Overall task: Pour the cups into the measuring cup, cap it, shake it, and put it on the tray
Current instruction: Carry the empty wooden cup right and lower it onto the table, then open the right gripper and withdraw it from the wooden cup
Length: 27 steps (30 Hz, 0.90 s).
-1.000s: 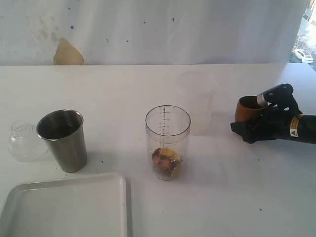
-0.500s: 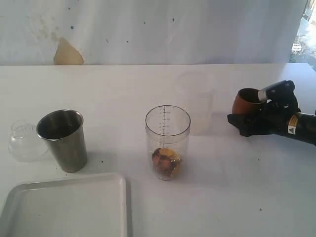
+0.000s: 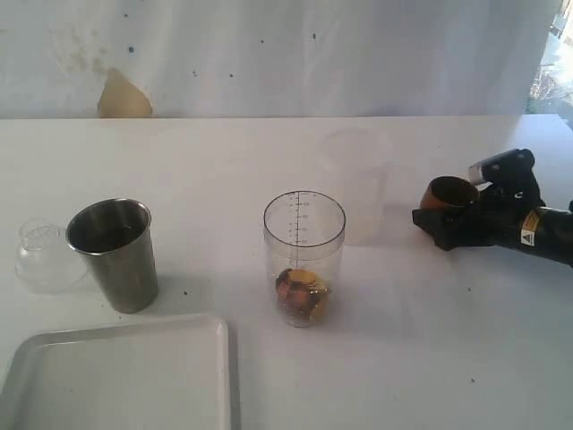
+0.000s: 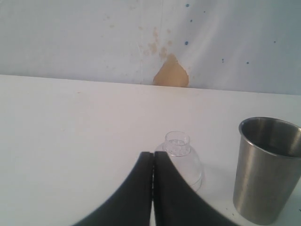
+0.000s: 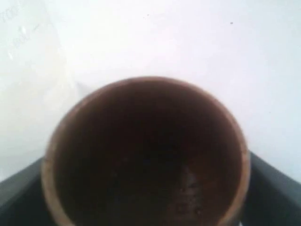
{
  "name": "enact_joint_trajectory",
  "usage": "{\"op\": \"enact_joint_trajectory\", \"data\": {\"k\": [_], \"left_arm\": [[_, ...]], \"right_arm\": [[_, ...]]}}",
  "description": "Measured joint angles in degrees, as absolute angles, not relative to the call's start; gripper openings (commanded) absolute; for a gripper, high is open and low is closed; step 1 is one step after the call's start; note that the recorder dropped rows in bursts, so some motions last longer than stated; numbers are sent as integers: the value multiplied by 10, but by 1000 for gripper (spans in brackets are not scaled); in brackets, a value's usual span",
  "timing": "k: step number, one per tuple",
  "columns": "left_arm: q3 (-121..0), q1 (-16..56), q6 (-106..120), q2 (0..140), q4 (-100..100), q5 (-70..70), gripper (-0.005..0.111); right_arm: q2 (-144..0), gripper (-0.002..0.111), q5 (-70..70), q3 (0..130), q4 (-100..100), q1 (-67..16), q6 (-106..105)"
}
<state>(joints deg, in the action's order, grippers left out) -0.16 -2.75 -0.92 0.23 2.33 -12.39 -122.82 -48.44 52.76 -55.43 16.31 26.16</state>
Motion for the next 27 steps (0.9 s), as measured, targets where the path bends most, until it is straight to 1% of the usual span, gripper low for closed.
{"op": "enact_joint_trajectory", "data": {"k": [10,18,19,20,25,27], "left_arm": [[-2,-28,-9,2,23,-124,1],[-2,-28,-9,2,23,-124,1],[-2,-28,-9,2,23,-124,1],[-2,-28,-9,2,23,-124,1],[-2,-28,-9,2,23,-124,1],[-2,-28,-9,2,23,-124,1]], "right_arm": [[-1229,78,-490,528,-549,163,262],[-1168,77,-497,528,-542,163,263],[-1161,74,-498,528,-542,163,269],[-1150,69,-498,528,-542,163,280],[-1085,33,-498,528,-545,163,350],[-1057,16,-498,528,-558,163,381]]}}
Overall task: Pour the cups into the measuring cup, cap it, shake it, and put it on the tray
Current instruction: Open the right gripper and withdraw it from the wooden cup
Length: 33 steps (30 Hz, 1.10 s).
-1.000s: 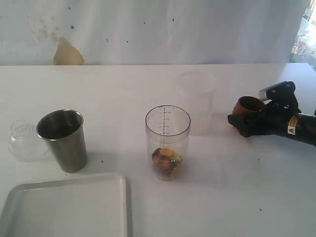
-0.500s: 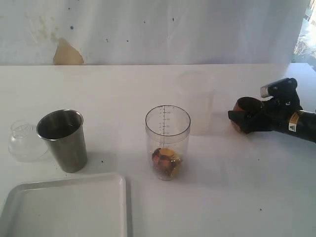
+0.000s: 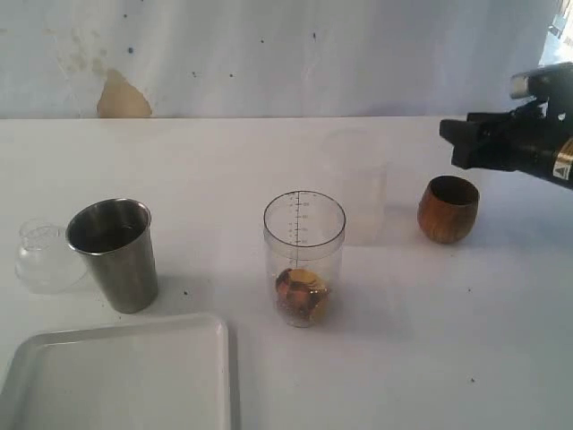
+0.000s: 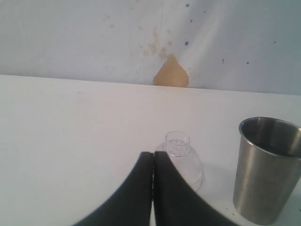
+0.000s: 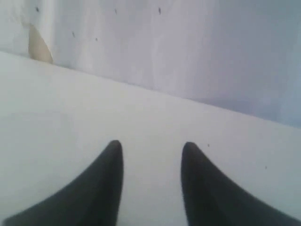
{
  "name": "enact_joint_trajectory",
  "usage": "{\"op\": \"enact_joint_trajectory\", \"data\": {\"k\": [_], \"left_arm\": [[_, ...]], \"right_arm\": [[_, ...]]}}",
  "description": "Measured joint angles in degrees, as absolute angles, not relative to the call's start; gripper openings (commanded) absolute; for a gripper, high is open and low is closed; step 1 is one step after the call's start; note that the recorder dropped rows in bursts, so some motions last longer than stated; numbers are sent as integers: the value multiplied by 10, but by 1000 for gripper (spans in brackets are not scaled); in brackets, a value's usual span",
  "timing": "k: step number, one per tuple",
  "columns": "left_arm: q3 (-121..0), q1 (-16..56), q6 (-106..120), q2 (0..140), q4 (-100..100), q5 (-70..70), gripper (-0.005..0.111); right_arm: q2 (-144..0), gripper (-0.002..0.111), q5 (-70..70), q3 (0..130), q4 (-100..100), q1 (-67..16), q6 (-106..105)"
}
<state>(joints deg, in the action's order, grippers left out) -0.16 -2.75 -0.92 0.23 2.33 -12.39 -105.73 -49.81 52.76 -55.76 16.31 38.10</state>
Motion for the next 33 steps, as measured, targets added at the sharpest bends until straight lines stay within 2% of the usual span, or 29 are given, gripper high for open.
{"op": "enact_joint_trajectory", "data": {"k": [2,3,9,19,28,33], "left_arm": [[-2,-28,-9,2,23,-124,1],[-2,-28,-9,2,23,-124,1],[-2,-28,-9,2,23,-124,1],[-2,-28,-9,2,23,-124,1],[-2,-28,-9,2,23,-124,1],[-2,-28,-9,2,23,-124,1]], "right_arm": [[-1024,1,-498,528,-575,163,407],[-1006,0,-498,528,-586,163,418],[-900,0,-485,528,-647,163,511],[-699,0,-305,524,-824,163,819],[-547,0,-308,431,-859,163,920],[-487,0,-368,385,-862,163,964]]}}
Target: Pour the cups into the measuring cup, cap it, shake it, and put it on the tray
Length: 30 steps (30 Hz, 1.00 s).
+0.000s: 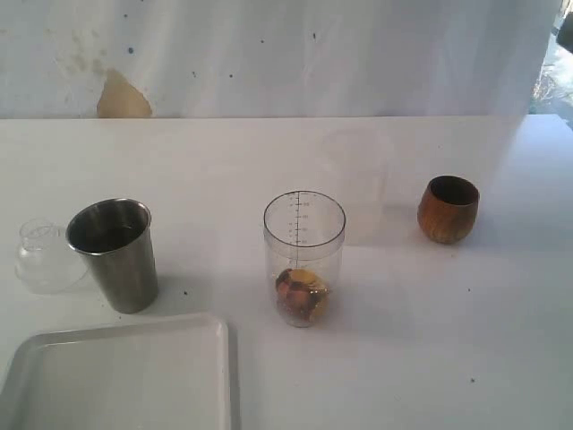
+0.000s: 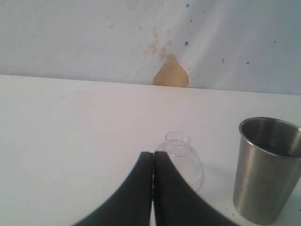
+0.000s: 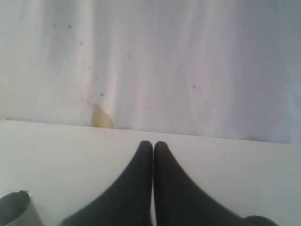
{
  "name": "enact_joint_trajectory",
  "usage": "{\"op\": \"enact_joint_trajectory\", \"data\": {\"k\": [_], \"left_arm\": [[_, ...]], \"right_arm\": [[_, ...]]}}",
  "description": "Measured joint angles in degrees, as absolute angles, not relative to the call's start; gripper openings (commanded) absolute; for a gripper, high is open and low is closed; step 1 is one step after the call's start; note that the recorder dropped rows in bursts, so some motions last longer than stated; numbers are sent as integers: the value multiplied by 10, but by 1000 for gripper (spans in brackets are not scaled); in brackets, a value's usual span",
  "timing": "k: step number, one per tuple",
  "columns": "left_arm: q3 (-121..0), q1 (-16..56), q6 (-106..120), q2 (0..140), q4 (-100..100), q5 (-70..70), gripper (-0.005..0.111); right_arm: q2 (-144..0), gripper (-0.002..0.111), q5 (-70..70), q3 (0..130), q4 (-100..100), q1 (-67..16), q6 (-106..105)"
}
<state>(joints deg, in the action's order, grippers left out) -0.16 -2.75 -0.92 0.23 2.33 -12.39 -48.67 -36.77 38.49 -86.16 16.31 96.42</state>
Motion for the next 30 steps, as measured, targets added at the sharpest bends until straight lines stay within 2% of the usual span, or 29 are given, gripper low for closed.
{"op": "enact_joint_trajectory", "data": {"k": [10,20,30], "left_arm": [[-2,-28,-9,2,23,-124,1],[-2,-28,-9,2,23,-124,1],[-2,-28,-9,2,23,-124,1]], "right_arm": [[-456,0,-499,377,-863,163,974],[-437,0,-497,377,-864,148,974],[-330,0,-520,377,-864,143,985]]}}
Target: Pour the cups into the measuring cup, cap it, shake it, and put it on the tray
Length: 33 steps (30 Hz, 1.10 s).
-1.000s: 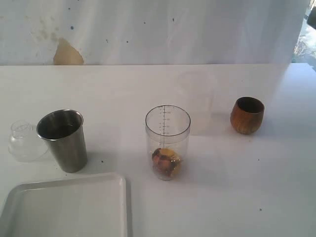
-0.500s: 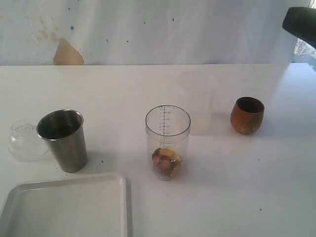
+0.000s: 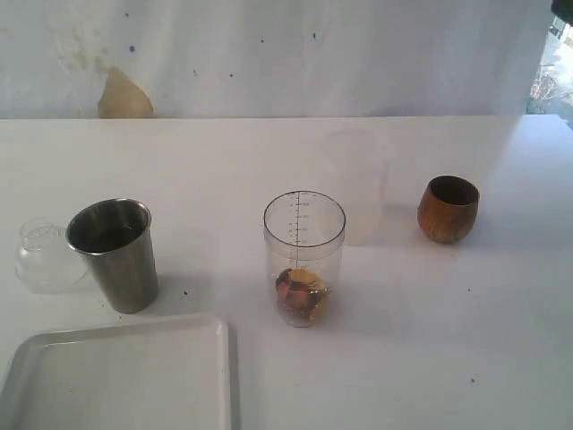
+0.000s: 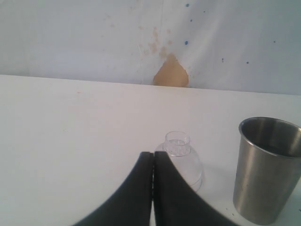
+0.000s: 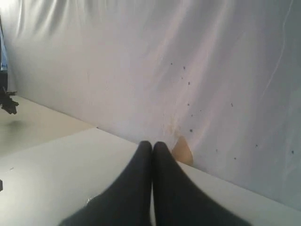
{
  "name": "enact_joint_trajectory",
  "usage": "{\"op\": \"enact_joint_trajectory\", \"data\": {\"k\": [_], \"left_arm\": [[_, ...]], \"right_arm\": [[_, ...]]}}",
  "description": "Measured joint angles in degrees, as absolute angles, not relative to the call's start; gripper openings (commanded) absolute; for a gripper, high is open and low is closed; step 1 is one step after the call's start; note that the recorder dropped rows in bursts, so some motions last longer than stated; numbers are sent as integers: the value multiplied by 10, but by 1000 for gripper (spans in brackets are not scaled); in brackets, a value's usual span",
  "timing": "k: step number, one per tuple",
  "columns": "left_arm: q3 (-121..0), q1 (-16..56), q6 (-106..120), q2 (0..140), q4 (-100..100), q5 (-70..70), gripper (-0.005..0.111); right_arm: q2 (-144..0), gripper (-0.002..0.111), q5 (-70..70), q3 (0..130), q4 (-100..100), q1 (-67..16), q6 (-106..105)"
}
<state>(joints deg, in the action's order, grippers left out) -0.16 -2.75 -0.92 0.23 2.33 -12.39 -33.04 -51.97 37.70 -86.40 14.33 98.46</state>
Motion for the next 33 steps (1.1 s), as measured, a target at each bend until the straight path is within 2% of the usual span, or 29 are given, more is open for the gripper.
{"op": "enact_joint_trajectory", "data": {"k": [7,12,17,22,33], "left_arm": [[-2,-28,-9,2,23,-124,1],[-2,-28,-9,2,23,-124,1],[-2,-28,-9,2,23,-124,1],[-2,-28,-9,2,23,-124,1],[-2,-28,-9,2,23,-124,1]], "right_arm": [[-330,0,-552,372,-841,117,1101],[-316,0,-502,324,-616,67,1085],[-281,0,-489,259,-379,60,878],[-223,0,-524,186,-222,47,629],[-104,0,-502,19,-130,28,260]]}}
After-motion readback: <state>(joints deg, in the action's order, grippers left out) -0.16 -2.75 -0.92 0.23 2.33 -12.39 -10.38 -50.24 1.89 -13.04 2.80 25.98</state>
